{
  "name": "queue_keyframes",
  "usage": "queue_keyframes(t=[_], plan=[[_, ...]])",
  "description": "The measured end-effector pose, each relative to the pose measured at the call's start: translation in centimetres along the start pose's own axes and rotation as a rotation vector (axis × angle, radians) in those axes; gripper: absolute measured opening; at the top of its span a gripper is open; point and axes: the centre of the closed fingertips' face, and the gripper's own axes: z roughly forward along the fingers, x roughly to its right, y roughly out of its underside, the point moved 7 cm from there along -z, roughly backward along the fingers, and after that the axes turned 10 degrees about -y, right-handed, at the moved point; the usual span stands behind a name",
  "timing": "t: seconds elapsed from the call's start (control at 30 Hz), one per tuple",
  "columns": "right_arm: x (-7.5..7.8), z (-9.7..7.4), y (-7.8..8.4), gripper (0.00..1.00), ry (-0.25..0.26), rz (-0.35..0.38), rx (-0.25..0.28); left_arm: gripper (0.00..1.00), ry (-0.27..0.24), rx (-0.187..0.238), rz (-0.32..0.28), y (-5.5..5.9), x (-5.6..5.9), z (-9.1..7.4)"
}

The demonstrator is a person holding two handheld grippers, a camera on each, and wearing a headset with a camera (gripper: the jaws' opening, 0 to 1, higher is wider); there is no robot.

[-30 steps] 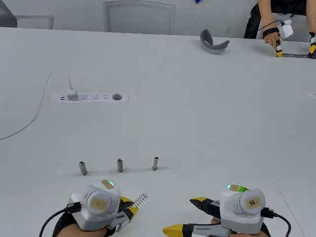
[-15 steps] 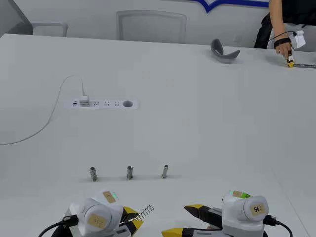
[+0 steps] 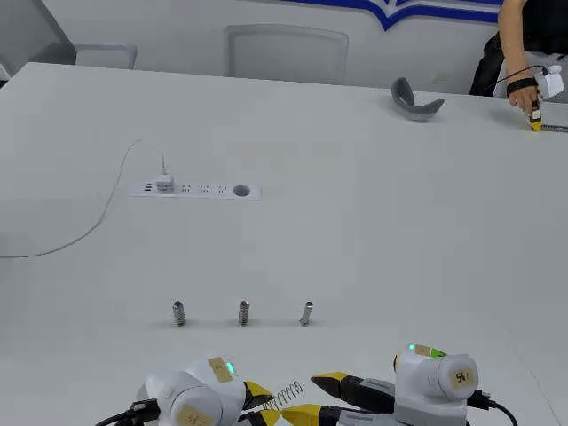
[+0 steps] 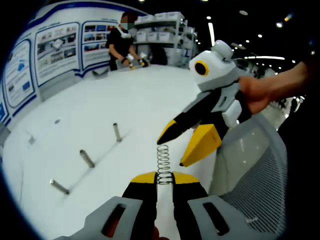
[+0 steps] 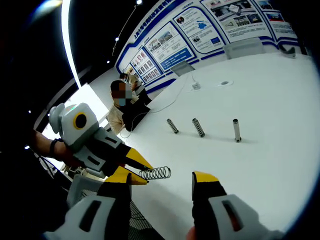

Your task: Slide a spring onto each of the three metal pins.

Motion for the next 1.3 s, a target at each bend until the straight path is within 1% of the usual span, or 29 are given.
queue_keyframes(t=[0.17, 0.3, 0.43, 0.57, 0.63, 0.67, 0.73, 0.93, 1.03, 1.13, 1.2, 1.3], plan=[[-0.1, 0.1, 0.0, 0.42, -0.014, 0.013, 0.011, 0.10, 0.012, 0.006, 0.012, -0.2, 0.3, 0.0], [-0.3, 0.2, 0.0, 0.36, -0.036, 0.034, 0.024, 0.10, 0.013, 0.014, 0.014, -0.4, 0.3, 0.0], [-0.5, 0.3, -0.1, 0.32, -0.046, 0.048, 0.025, 0.10, 0.013, 0.025, 0.018, -0.8, 0.3, -0.1], [-0.8, 0.5, -0.6, 0.29, -0.060, 0.048, 0.036, 0.10, 0.014, 0.025, 0.031, -0.8, 0.2, -0.1], [-0.8, 0.5, -0.8, 0.27, -0.062, 0.026, 0.037, 0.10, 0.016, 0.021, 0.029, -0.7, 0.1, -0.1], [-0.8, 0.4, -0.8, 0.26, -0.061, 0.027, 0.038, 0.10, 0.016, 0.021, 0.032, -0.7, 0.0, -0.1], [-0.8, 0.4, -1.0, 0.25, -0.068, 0.035, 0.038, 0.10, 0.016, 0.022, 0.046, -0.8, -0.1, -0.1], [-0.9, 0.4, -1.7, 0.24, -0.073, 0.025, 0.027, 0.10, 0.019, 0.032, 0.058, -1.0, -0.2, 0.0], [-1.1, 0.4, -2.1, 0.23, -0.089, 0.005, 0.009, 0.10, 0.038, 0.034, 0.042, -1.0, -0.3, 0.1], [-1.2, 0.5, -2.5, 0.22, -0.095, -0.023, -0.024, 0.10, 0.043, 0.042, 0.049, -1.1, -0.4, 0.1], [-1.3, 0.4, -2.9, 0.21, -0.103, -0.050, -0.053, 0.10, 0.049, 0.049, 0.048, -1.2, -0.5, 0.1], [-1.4, 0.5, -3.4, 0.20, -0.113, -0.097, -0.111, 0.10, 0.057, 0.053, 0.052, -1.3, -0.7, 0.1]])
